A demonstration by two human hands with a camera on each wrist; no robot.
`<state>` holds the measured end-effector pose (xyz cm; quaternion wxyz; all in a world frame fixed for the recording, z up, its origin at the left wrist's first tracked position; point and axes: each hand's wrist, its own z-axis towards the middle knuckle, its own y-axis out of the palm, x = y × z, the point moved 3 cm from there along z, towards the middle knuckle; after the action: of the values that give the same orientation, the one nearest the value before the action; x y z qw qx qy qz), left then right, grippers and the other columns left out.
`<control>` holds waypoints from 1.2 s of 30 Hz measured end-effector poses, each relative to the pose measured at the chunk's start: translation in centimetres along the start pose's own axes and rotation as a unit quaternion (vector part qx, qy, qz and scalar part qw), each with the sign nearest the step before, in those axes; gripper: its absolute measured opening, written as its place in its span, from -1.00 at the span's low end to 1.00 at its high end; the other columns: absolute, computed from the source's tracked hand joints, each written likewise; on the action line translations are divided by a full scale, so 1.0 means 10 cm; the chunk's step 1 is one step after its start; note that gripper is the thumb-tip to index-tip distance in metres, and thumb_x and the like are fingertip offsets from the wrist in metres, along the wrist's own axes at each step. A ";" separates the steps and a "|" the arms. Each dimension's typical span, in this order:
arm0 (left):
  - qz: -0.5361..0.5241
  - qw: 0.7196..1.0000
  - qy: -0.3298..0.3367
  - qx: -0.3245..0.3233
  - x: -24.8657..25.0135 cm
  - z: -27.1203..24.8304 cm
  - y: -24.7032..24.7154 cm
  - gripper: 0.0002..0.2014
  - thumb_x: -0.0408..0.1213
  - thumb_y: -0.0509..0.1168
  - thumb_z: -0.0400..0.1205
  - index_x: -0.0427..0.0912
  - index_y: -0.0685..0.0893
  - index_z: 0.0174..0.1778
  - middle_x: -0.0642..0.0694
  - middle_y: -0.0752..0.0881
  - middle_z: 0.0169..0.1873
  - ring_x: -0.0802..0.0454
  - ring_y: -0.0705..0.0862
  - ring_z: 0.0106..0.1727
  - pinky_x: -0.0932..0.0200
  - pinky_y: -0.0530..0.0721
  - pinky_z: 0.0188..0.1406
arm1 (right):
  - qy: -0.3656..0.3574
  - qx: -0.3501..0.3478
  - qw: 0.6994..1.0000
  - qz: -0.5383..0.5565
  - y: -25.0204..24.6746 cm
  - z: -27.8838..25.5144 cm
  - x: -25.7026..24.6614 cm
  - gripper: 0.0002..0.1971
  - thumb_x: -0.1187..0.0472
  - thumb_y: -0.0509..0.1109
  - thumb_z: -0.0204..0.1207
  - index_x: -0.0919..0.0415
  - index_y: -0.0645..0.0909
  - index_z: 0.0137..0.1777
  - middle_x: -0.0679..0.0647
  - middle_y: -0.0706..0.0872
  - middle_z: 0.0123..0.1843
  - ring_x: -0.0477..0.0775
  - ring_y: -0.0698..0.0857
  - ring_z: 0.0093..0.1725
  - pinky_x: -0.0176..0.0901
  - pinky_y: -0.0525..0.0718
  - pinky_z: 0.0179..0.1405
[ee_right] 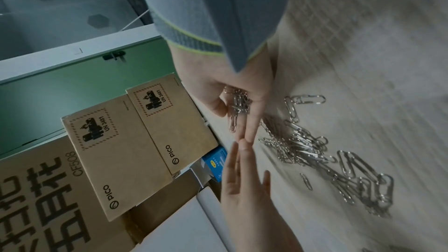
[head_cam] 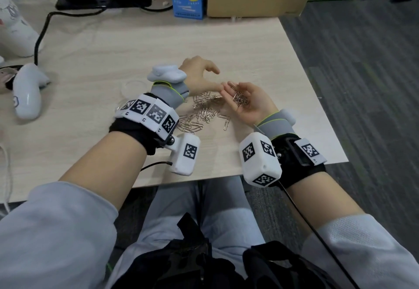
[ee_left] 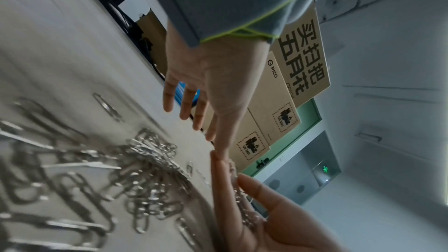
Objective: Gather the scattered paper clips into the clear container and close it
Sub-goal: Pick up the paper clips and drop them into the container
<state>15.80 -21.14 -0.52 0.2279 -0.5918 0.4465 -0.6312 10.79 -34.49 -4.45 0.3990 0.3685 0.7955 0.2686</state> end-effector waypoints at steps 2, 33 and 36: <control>0.061 0.997 -0.018 -0.049 -0.07 -0.04 0.08 -0.29 0.26 0.42 0.28 0.02 0.58 0.32 -0.14 0.58 0.31 -0.21 0.40 0.41 0.03 0.38 0.38 | -0.003 0.007 1.000 -0.002 -0.04 -0.01 -0.01 -0.71 0.31 0.06 0.67 0.45 0.53 -0.15 0.34 0.77 -0.42 0.26 0.79 -0.47 -0.04 0.78 -0.35; -0.070 0.997 -0.041 -0.012 -0.12 -0.11 0.14 -0.87 -0.36 0.50 0.36 -0.07 0.75 -0.26 0.11 0.67 -0.53 0.28 0.61 -0.50 0.60 0.46 -0.59 | -0.019 0.028 0.999 -0.011 -0.22 -0.17 -0.04 -0.70 0.29 0.07 0.66 0.49 0.56 -0.11 0.40 0.74 -0.29 0.32 0.70 -0.10 0.01 0.75 -0.15; -0.159 0.987 -0.023 -0.024 -0.04 -0.06 0.07 -0.87 -0.44 0.49 0.38 -0.12 0.74 -0.33 0.14 0.65 -0.71 0.28 0.62 -0.55 0.52 0.56 -0.52 | -0.004 0.025 0.999 -0.021 -0.17 -0.14 -0.02 -0.70 0.28 0.06 0.66 0.48 0.54 -0.11 0.40 0.73 -0.22 0.31 0.72 -0.14 -0.01 0.78 -0.23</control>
<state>15.12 -21.01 -1.25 0.1204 -0.6752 0.3567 -0.6343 9.08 -35.86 -4.86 0.3979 0.3627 0.8082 0.2388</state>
